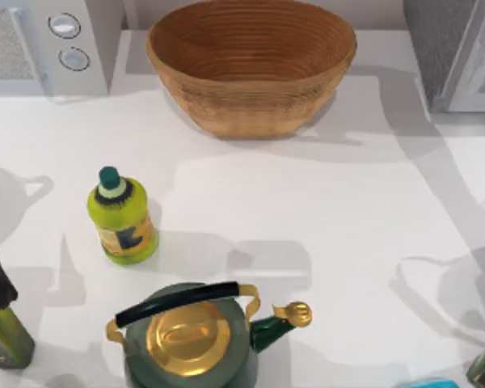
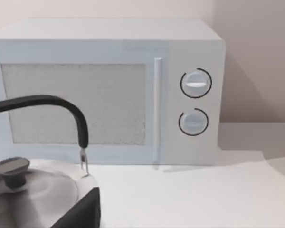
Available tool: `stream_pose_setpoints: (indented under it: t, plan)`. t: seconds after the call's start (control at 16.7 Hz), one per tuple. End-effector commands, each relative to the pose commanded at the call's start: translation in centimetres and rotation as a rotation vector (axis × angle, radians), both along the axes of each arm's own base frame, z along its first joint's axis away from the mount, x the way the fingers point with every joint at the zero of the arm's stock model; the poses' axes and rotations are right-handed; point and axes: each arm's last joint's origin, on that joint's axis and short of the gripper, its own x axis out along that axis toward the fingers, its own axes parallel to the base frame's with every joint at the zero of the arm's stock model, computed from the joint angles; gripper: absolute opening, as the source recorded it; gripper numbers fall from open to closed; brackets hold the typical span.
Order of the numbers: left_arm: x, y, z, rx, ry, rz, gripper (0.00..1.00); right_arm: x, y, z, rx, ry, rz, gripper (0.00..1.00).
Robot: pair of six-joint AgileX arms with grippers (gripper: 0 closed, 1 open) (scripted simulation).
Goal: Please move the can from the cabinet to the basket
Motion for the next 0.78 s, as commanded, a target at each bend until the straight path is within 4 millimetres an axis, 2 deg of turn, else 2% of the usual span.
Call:
stream_pose_setpoints:
  t: [0.6, 0.78]
  plan:
    - [0.00, 0.00, 0.00, 0.000, 0.000, 0.000, 1.00, 0.00, 0.00, 0.00, 0.000, 0.000, 0.000, 0.02]
    - [0.00, 0.00, 0.00, 0.000, 0.000, 0.000, 1.00, 0.00, 0.00, 0.00, 0.000, 0.000, 0.000, 0.00]
